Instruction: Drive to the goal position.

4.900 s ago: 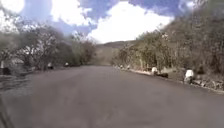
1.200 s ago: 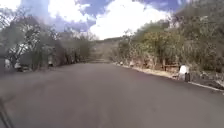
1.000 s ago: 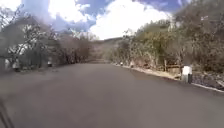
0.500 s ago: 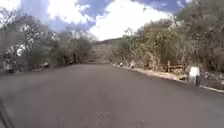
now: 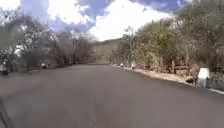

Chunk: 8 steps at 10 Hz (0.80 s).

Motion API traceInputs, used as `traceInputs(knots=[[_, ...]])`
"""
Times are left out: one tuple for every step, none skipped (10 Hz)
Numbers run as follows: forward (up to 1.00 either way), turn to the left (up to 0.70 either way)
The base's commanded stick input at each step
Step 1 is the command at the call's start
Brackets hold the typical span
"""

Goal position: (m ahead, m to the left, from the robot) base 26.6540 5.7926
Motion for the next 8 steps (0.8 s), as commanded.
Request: traceInputs(knots=[[0.7,0.0],[0.7,0.0],[0.7,0.0],[0.7,0.0],[0.7,0.0],[0.7,0.0],[0.7,0.0],[0.7,0.0]])
